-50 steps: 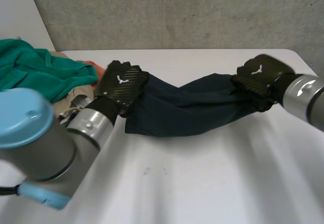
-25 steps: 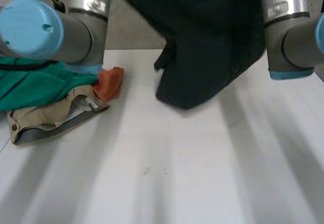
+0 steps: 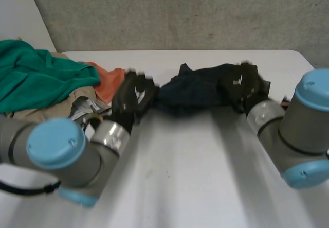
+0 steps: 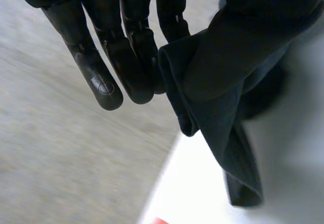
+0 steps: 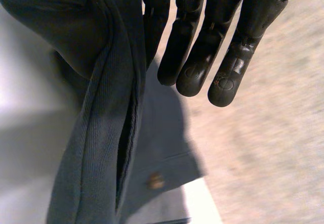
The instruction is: Fold the laundry.
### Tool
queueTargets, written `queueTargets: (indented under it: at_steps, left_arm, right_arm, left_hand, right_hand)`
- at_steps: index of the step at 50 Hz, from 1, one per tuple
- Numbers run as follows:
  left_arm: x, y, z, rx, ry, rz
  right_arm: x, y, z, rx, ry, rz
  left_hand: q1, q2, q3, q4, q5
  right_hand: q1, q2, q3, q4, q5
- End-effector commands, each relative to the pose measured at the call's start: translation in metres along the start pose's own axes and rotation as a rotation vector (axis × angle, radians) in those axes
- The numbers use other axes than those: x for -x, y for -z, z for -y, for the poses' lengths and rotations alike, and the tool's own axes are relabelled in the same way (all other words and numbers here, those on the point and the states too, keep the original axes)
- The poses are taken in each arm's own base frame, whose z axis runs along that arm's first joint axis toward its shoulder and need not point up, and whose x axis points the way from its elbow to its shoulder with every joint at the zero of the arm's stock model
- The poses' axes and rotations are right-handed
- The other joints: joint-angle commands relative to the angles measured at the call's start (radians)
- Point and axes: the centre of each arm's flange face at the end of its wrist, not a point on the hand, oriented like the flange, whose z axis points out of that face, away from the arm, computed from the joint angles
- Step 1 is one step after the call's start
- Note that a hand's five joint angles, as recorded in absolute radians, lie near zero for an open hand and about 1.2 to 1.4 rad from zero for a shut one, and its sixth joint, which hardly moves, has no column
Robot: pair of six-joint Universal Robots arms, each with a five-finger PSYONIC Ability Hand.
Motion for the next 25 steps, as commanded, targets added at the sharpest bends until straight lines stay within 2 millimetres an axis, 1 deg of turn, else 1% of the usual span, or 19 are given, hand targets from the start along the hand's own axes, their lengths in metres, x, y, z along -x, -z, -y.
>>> queueTargets:
  at_steps: [1,3,4,7,10,11,14,15,18,19,22,25]
  left_arm:
    - [-0.028,0.032,-0.009,0.088,0.015,-0.112]
    - [-0.027,0.034,-0.007,0.100,0.016,-0.120]
    - [-0.023,0.035,-0.004,0.105,0.017,-0.121]
    - [-0.013,0.038,0.005,0.118,0.035,-0.118]
    - [-0.004,0.042,0.013,0.129,0.078,-0.117]
    - [0.001,0.045,0.020,0.134,0.126,-0.116]
    - [0.009,0.049,0.027,0.153,0.225,-0.115]
    - [0.013,0.051,0.030,0.169,0.300,-0.110]
    - [0.019,0.053,0.030,0.199,0.415,-0.094]
    - [0.023,0.053,0.029,0.221,0.481,-0.083]
    - [0.023,0.055,0.025,0.266,0.565,-0.080]
    - [0.021,0.057,0.023,0.291,0.570,-0.086]
  right_arm:
    - [0.022,0.008,-0.019,0.058,-0.182,0.105]
    - [0.022,0.008,-0.019,0.058,-0.231,0.112]
    - [0.023,0.008,-0.019,0.060,-0.254,0.115]
    - [0.025,0.011,-0.019,0.074,-0.353,0.129]
    - [0.026,0.012,-0.020,0.087,-0.388,0.135]
    - [0.027,0.014,-0.021,0.099,-0.401,0.142]
    - [0.029,0.016,-0.022,0.117,-0.414,0.152]
    - [0.029,0.017,-0.023,0.125,-0.420,0.159]
    - [0.029,0.019,-0.022,0.132,-0.422,0.163]
    - [0.029,0.019,-0.021,0.134,-0.422,0.165]
    - [0.028,0.019,-0.020,0.134,-0.424,0.162]
    - [0.024,0.021,-0.013,0.114,-0.429,0.155]
  left_hand:
    - [-0.153,-0.235,-0.238,-0.238,-0.210]
    - [-0.291,-0.373,-0.376,-0.376,-0.348]
    - [-0.457,-0.540,-0.542,-0.542,-0.514]
    - [-0.611,-0.694,-0.696,-0.696,-0.668]
    - [-0.685,-0.767,-0.770,-0.770,-0.742]
    - [-0.752,-0.834,-0.837,-0.837,-0.809]
    - [-0.779,-0.861,-0.864,-0.864,-0.836]
    - [-0.779,-0.861,-0.864,-0.864,-0.836]
    - [-0.779,-0.861,-0.864,-0.864,-0.836]
    - [-0.779,-0.861,-0.864,-0.864,-0.836]
    - [-0.770,-0.853,-0.855,-0.855,-0.827]
    - [-0.755,-0.838,-0.841,-0.841,-0.813]
  right_hand:
    - [0.408,0.219,0.209,0.208,0.226]
    - [0.408,0.219,0.209,0.208,0.226]
    - [0.408,0.219,0.209,0.208,0.226]
    - [0.408,0.219,0.209,0.208,0.226]
    - [0.408,0.219,0.209,0.208,0.226]
    - [0.408,0.219,0.209,0.208,0.226]
    - [0.408,0.219,0.209,0.208,0.226]
    - [0.408,0.219,0.209,0.208,0.226]
    - [0.408,0.219,0.209,0.208,0.226]
    - [0.408,0.219,0.209,0.208,0.226]
    - [0.408,0.219,0.209,0.208,0.226]
    - [0.408,0.219,0.209,0.208,0.226]
